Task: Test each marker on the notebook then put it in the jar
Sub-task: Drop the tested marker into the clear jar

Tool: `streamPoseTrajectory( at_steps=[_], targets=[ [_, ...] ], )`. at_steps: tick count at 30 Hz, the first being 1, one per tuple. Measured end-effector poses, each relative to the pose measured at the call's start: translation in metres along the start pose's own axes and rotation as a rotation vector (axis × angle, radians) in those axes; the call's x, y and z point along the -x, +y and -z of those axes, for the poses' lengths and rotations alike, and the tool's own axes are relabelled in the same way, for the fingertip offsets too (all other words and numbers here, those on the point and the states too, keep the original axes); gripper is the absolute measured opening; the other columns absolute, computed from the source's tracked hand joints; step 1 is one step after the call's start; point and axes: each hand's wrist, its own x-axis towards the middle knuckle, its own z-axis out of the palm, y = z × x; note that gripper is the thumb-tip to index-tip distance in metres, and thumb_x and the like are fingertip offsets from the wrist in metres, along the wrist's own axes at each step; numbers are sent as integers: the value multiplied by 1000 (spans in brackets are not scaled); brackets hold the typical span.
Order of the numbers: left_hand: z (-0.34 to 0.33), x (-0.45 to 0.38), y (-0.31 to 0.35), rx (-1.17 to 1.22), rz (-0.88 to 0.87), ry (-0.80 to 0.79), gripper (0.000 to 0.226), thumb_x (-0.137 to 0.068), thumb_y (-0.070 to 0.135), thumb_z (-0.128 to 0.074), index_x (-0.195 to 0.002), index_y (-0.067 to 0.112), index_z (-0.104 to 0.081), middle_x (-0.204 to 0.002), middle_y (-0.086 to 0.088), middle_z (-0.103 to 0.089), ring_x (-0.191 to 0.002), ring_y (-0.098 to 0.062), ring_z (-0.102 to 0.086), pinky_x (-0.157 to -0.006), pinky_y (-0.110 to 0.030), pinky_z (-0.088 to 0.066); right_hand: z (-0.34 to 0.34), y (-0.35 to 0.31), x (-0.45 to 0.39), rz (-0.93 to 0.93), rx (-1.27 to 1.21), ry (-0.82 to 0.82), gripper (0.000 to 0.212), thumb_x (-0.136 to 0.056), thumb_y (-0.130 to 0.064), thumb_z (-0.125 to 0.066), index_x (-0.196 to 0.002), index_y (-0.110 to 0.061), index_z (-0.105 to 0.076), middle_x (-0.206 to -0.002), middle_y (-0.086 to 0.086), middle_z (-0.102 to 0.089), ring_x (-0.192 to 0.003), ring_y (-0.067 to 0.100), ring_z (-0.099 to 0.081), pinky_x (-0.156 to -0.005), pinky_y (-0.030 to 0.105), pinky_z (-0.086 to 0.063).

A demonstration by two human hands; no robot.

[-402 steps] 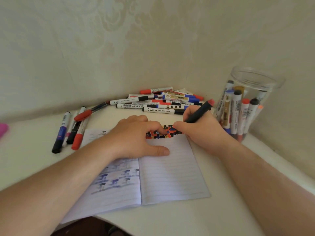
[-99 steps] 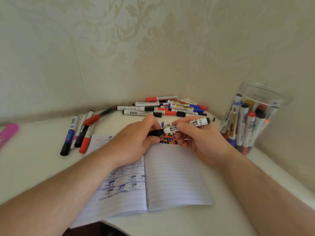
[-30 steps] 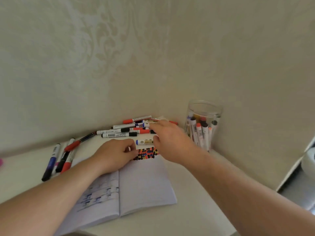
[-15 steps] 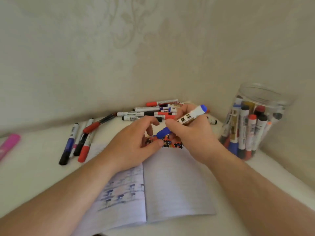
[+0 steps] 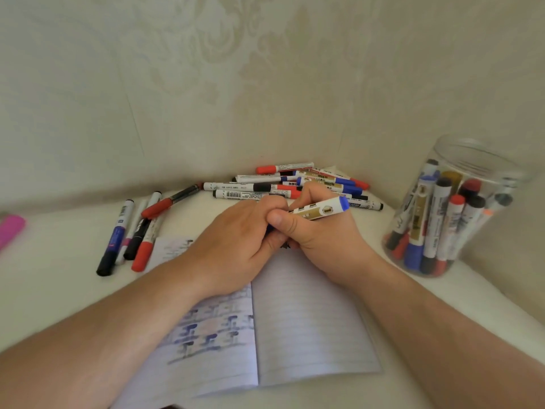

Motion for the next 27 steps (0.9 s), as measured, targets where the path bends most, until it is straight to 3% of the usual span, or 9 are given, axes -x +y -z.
streamPoseTrajectory(
  at_steps=[2,3,6,11,13,16,18,23,27],
  targets=[
    [2,-1,1,28,16,-10,20,-101,48,-39,-114,34,-41,-84,36,-58,-80,1,-57,-69,-13,-43,0,-2,2,1,-4,-20,52,-80,-13,-87,-84,9,-40,-71,26,-58,-62,28,-56,-53,34,-48],
    [2,-2,2,35,28,-20,21,-99,50,-38,-114,36,-39,-81,34,-61,-76,1,-60,-64,-14,-43,1,-3,3,-6,-17,-30,48,-83,-8,-85,-85,9,-40,-73,24,-60,-63,28,-56,-53,34,-48],
    [0,-3,4,26,57,-27,26,-96,57,-35,-115,38,-35,-78,12,-70,-64,-10,-63,-58,-37,-51,3,-5,5,-37,-63,-51,41,-87,-1,-79,-88,9,-40,-78,25,-60,-67,31,-54,-53,33,-47],
    [4,-3,2,32,155,-69,37,-94,73,-36,-115,42,-36,-56,0,-54,-53,-13,-54,-49,-32,-32,10,-9,6,-8,35,-86,26,-89,-4,-78,-86,-1,-52,-72,16,-66,-58,17,-59,-55,29,-48],
    [7,-4,1,33,212,-84,46,-87,76,-45,-119,45,-34,-58,0,-53,-55,-10,-53,-52,-32,-33,14,-14,7,18,68,-79,21,-92,-9,-78,-85,-12,-58,-71,16,-63,-57,18,-55,-53,31,-44],
    [14,-3,-3,-64,323,-151,65,-75,78,-64,-123,52,-30,-75,7,-61,-74,-9,-62,-68,-34,-50,27,-28,7,41,21,58,22,-95,-16,-73,-79,-28,-63,-66,9,-57,-57,22,-48,-51,32,-37],
    [14,-1,-6,-117,313,-243,62,-75,79,-63,-123,54,-33,-88,12,-62,-86,-11,-61,-78,-36,-53,39,-39,9,14,69,124,25,-100,-21,-69,-78,-33,-67,-67,3,-58,-60,19,-50,-54,29,-40],
    [7,-4,-14,-158,207,-372,64,-66,95,-39,-124,68,-44,-104,20,-36,-110,-11,-36,-99,-38,-42,62,-46,22,-155,424,44,17,-94,-19,-75,-80,-17,-67,-61,2,-57,-55,15,-50,-49,25,-40],
    [5,-3,-14,-176,220,-389,67,-62,96,-39,-123,69,-46,-104,22,-31,-108,-9,-31,-98,-35,-39,66,-23,27,-244,450,185,21,-86,-9,-75,-80,-18,-57,-60,2,-50,-52,16,-43,-48,28,-35]
  ],
)
